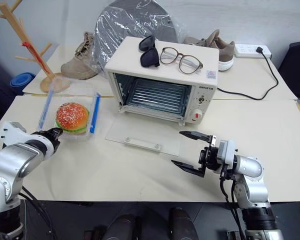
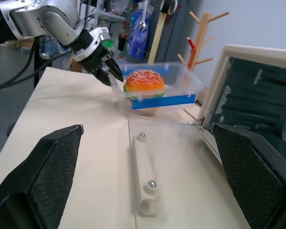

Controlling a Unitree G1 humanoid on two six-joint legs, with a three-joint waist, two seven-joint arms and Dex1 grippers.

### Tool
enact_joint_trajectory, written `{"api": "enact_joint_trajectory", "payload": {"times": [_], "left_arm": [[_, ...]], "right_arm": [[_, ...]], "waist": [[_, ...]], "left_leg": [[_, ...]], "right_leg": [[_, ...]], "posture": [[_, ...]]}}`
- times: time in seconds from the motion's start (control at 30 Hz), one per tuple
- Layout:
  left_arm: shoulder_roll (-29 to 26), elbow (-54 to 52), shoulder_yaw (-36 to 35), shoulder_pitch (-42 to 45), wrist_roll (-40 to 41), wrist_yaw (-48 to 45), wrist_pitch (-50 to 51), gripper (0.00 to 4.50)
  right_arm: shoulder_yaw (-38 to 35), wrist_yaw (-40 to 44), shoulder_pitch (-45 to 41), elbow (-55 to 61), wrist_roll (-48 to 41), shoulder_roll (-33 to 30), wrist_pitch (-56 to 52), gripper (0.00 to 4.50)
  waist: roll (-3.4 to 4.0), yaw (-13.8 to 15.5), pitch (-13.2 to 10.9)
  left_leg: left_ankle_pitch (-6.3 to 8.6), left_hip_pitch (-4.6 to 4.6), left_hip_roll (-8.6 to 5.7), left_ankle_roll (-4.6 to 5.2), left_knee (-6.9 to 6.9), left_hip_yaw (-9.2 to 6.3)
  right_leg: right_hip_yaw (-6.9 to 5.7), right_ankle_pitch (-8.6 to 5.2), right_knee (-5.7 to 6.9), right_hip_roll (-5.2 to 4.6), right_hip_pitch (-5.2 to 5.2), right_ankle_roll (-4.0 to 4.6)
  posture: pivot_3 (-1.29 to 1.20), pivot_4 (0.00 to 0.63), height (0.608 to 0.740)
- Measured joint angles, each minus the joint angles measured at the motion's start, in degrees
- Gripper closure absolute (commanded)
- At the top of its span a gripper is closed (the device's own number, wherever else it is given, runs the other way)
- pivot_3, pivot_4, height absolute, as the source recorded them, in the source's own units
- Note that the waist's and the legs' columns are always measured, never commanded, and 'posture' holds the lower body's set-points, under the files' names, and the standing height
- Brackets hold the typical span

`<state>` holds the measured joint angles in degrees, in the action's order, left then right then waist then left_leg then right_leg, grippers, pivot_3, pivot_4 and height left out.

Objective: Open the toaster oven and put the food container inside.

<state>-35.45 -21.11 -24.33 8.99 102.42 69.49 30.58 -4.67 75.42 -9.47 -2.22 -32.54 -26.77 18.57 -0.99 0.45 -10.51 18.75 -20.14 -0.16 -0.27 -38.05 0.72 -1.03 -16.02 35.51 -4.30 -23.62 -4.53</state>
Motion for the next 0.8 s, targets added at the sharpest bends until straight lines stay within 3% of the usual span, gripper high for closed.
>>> {"api": "enact_joint_trajectory", "payload": {"times": [0.07, 0.1, 0.3, 0.53, 0.67, 0.73, 0.8], "left_arm": [[-1.3, 1.2, -0.3, 0.0, -0.1, -0.7, 0.3, 4.37], [-2.2, 1.9, -0.5, 0.0, -0.2, -1.2, 0.6, 4.42], [-14.0, 5.9, -7.5, -3.7, -0.4, -11.3, 7.3, 4.42], [-34.2, 15.8, -8.3, -6.7, 1.6, -37.6, 29.3, 4.42], [-40.6, 20.7, 1.6, 6.8, -4.4, -54.0, 37.3, 4.42], [-39.8, 22.3, 7.2, 14.8, -8.1, -58.5, 38.9, 4.42], [-35.1, 26.2, 15.2, 27.4, -14.0, -62.3, 42.3, 4.42]], "right_arm": [[-0.2, 0.7, 0.0, -1.5, 0.0, 0.1, 1.2, 0.0], [-0.2, 1.1, 0.0, -2.3, 0.0, 0.2, 1.8, 0.0], [-0.3, 2.9, 0.6, -5.4, 0.1, 0.4, 4.2, 0.0], [-0.3, 2.0, 0.6, -5.2, 1.2, 0.2, 4.3, 0.0], [-0.6, 0.5, 0.8, -4.6, 1.9, -0.5, 3.4, 0.0], [-0.6, -0.1, 1.0, -4.3, 2.1, -0.7, 2.9, 0.0], [-0.9, -1.1, 2.1, -3.2, 2.2, -1.1, 2.5, 0.0]], "waist": [[0.0, -0.1, 0.0], [0.0, -0.3, 0.0], [0.05, -0.6, -0.1], [0.03, -0.5, -0.1], [0.1, -0.3, -0.1], [0.12, -0.4, -0.2], [0.1, -0.3, -0.2]], "left_leg": [[0.0, -0.01, 0.01, 0.0, 0.0, -0.01], [0.0, -0.01, 0.03, -0.02, 0.0, -0.02], [0.04, -0.04, 0.11, -0.07, 0.04, -0.01], [0.09, -0.07, 0.03, 0.0, 0.06, -0.12], [0.09, -0.07, -0.04, 0.0, 0.09, -0.14], [0.09, -0.07, -0.06, -0.01, 0.12, -0.13], [0.07, -0.1, -0.03, -0.06, 0.11, -0.16]], "right_leg": [[0.0, 0.0, 0.01, 0.0, -0.01, 0.0], [-0.02, -0.01, 0.01, 0.02, -0.01, 0.02], [-0.03, -0.07, 0.01, 0.03, -0.07, 0.12], [-0.18, -0.14, -0.01, -0.08, -0.06, 0.24], [-0.22, -0.16, -0.01, -0.12, -0.06, 0.28], [-0.22, -0.16, 0.01, -0.1, -0.07, 0.27], [-0.25, -0.13, 0.03, -0.05, -0.08, 0.21]], "posture": [[0.0, 0.15, 0.74], [0.0, 0.15, 0.74], [0.0, 0.15, 0.74], [0.0, 0.15, 0.74], [0.0, 0.15, 0.74], [0.0, 0.15, 0.74], [0.0, 0.15, 0.74]]}}
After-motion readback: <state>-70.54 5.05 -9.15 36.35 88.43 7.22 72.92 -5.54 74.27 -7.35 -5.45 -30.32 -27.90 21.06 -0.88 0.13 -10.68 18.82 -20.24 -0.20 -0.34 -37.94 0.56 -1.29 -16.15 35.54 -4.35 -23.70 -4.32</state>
